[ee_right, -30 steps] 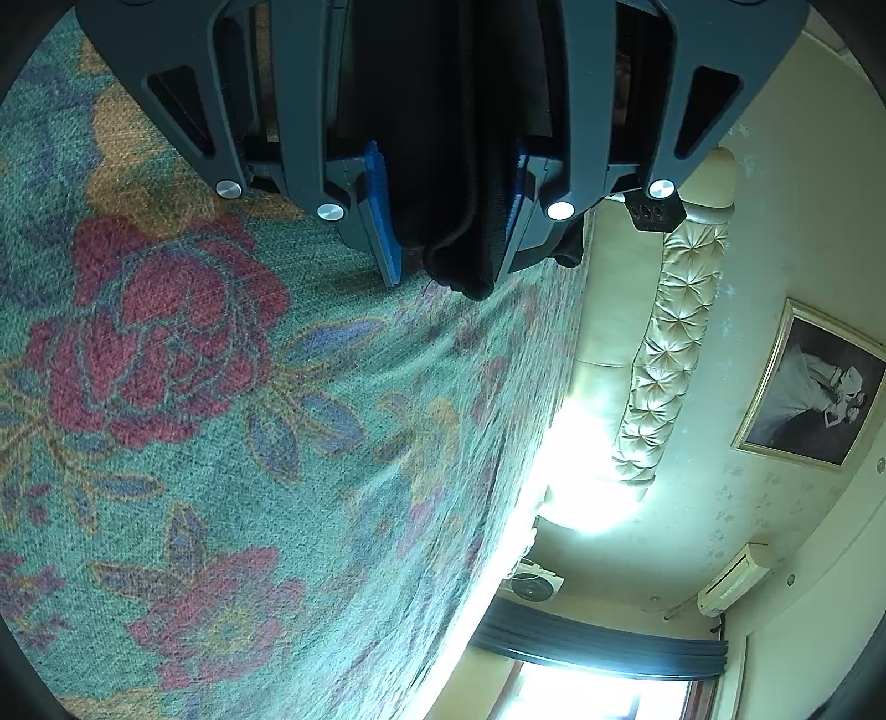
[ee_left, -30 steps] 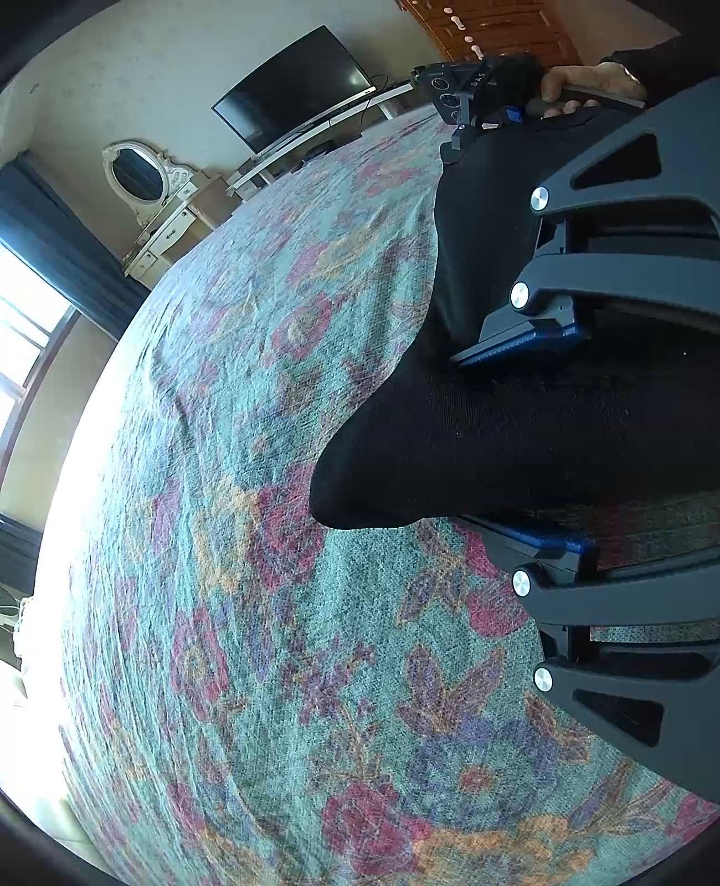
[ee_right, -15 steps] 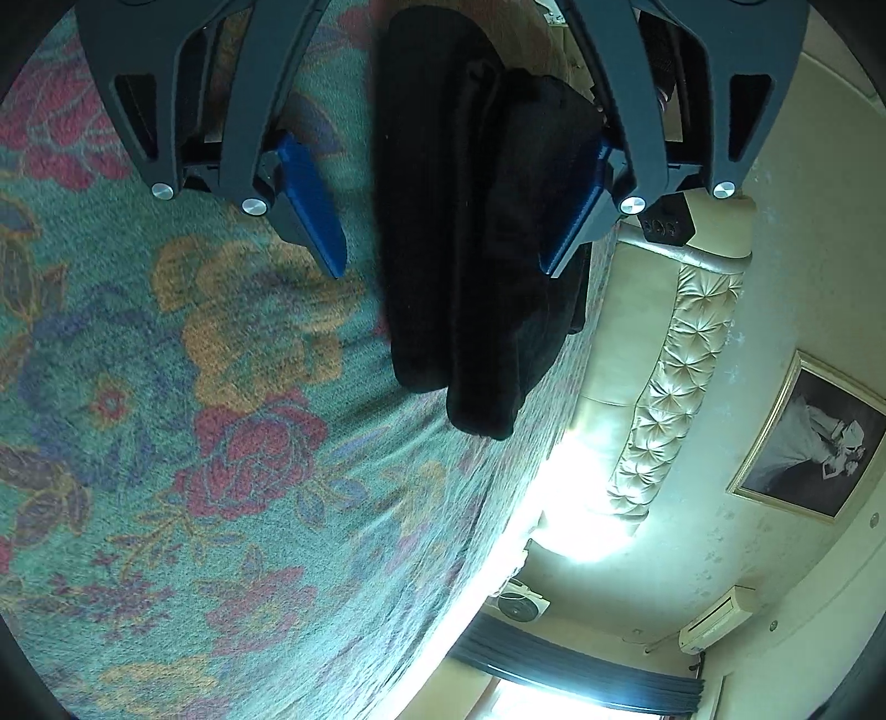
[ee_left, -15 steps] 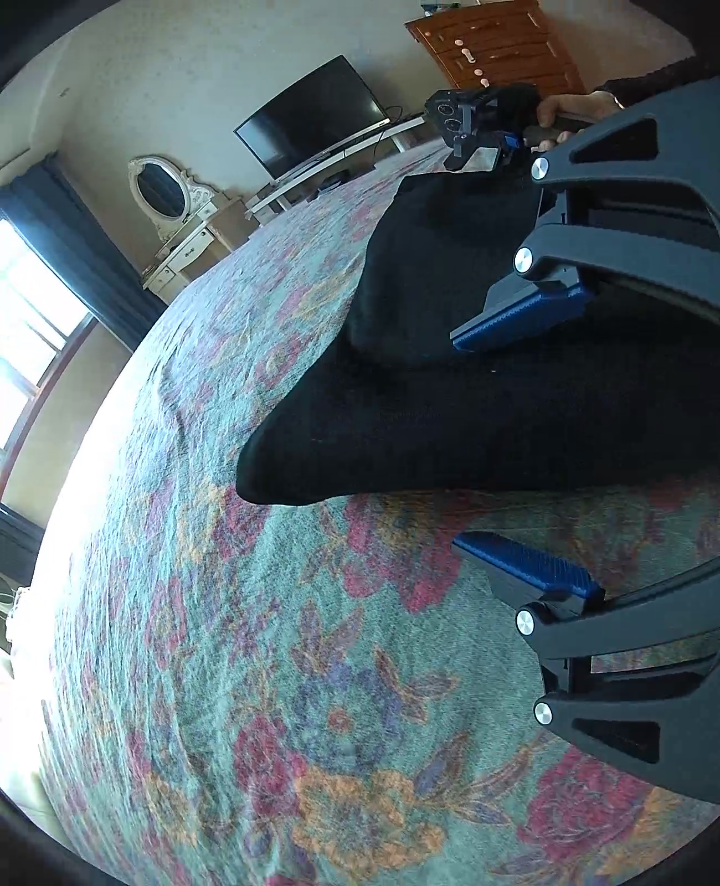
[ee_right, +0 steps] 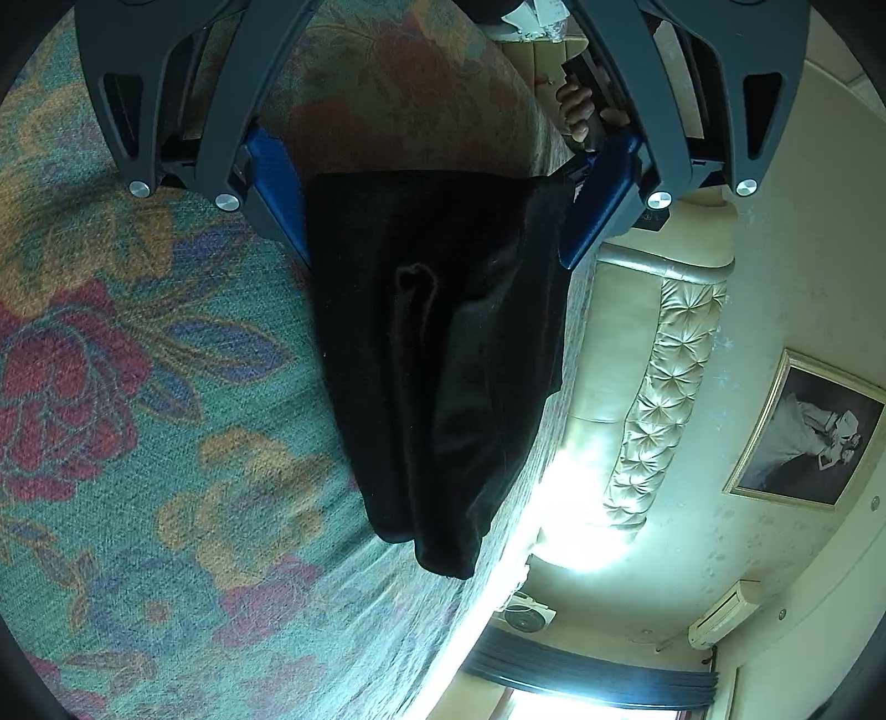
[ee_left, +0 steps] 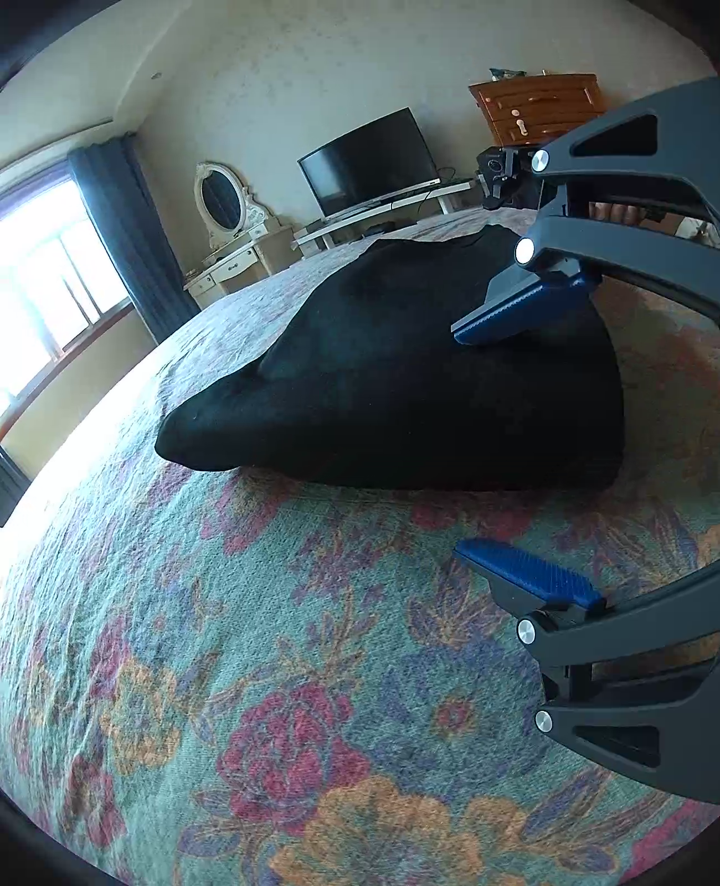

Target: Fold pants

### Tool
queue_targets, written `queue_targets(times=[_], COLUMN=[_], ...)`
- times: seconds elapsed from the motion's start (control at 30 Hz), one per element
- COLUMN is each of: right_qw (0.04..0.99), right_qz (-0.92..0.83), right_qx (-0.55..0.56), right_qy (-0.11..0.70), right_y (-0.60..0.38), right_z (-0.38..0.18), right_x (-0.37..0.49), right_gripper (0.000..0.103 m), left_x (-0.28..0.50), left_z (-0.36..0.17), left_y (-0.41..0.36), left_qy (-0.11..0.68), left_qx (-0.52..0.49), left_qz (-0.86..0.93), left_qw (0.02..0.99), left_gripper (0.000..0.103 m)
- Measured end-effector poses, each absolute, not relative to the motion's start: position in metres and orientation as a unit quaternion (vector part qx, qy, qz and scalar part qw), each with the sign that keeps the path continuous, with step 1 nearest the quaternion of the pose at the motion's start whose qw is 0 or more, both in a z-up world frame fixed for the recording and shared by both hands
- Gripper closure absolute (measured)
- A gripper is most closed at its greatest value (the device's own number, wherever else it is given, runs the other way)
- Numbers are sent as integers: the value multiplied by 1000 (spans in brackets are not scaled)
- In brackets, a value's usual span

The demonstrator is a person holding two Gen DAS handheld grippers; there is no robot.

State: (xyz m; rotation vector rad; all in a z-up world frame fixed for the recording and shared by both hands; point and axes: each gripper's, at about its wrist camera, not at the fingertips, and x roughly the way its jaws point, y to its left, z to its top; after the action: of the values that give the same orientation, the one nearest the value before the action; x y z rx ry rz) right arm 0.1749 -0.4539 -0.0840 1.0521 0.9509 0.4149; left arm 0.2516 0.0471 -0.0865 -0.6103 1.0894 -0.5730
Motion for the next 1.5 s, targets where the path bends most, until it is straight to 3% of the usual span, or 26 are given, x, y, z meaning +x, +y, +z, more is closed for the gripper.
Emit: queue_targets(times=[0.03, 0.1, 0.17, 0.27, 0.3, 0.33, 0.53, 1.03, 1.27, 1.4, 1.5], right_qw=[740, 736, 729, 723, 724, 725, 723, 723, 722, 720, 718], right_qz=[180, 163, 162, 168, 169, 171, 179, 180, 183, 183, 185], right_qx=[482, 489, 503, 516, 515, 515, 521, 527, 533, 536, 541], right_qy=[433, 440, 435, 428, 426, 425, 417, 408, 403, 401, 397], right_y=[-454, -456, -459, -463, -463, -463, -467, -479, -482, -484, -485], right_z=[-85, -90, -96, -100, -100, -99, -103, -110, -115, -118, -118], right_x=[173, 169, 164, 158, 157, 156, 147, 150, 145, 142, 139], right_gripper=[21, 46, 61, 69, 70, 71, 74, 75, 74, 73, 69], left_x=[249, 246, 247, 248, 249, 250, 249, 252, 253, 254, 254], left_z=[-86, -86, -87, -85, -85, -84, -81, -73, -84, -91, -93], left_y=[44, 39, 34, 25, 22, 18, 13, 3, 7, 14, 16], left_qy=[505, 505, 508, 508, 508, 509, 505, 497, 493, 503, 504], left_qx=[-279, -270, -270, -250, -241, -233, -206, -188, -193, -216, -228], left_qz=[-266, -267, -268, -266, -265, -270, -269, -274, -280, -276, -279], left_qw=[772, 775, 773, 780, 783, 784, 794, 801, 801, 790, 785], left_gripper=[32, 32, 32, 32, 38, 44, 54, 60, 59, 47, 44])
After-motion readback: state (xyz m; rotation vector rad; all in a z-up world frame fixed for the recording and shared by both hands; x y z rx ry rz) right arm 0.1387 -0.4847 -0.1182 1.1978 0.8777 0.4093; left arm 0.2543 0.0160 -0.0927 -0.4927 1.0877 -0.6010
